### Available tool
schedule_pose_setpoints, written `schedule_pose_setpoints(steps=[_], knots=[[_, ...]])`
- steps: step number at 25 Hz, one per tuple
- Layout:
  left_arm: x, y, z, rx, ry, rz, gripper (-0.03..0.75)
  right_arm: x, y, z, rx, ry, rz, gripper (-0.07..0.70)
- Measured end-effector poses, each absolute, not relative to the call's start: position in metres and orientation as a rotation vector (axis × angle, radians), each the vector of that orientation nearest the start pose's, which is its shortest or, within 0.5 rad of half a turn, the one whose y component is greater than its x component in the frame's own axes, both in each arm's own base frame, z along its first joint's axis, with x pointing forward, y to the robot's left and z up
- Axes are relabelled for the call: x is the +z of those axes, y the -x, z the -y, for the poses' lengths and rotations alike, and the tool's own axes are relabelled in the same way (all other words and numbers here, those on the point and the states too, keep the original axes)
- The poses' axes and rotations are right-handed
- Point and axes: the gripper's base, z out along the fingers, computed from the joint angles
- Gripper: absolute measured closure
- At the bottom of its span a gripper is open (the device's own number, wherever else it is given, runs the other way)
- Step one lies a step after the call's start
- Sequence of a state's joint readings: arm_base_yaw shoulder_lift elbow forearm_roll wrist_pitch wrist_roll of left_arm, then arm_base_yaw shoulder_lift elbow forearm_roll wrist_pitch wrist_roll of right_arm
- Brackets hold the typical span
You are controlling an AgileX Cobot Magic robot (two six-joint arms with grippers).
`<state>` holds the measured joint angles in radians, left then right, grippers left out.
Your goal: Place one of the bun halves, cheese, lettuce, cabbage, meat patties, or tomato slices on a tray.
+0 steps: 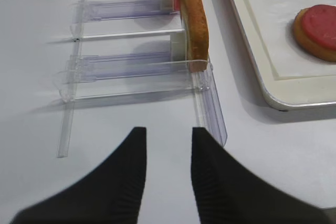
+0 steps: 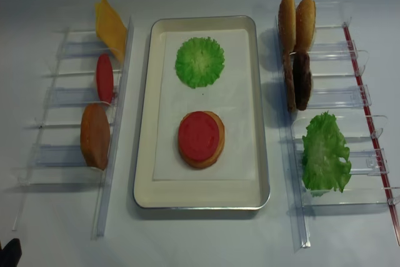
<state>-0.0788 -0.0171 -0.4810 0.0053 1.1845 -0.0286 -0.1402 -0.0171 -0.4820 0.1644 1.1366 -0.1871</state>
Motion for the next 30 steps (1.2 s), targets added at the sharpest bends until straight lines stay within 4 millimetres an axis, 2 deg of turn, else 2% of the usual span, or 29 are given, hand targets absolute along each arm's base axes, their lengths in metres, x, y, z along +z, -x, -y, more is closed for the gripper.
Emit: schedule_pose_setpoints(steps=[30], knots=[[0.2622, 0.0110, -0.0013, -0.055, -0.054, -2.170, 0.519, 0.2671, 0.0074, -0.0147, 0.004, 0.065, -2.108, 0.136]])
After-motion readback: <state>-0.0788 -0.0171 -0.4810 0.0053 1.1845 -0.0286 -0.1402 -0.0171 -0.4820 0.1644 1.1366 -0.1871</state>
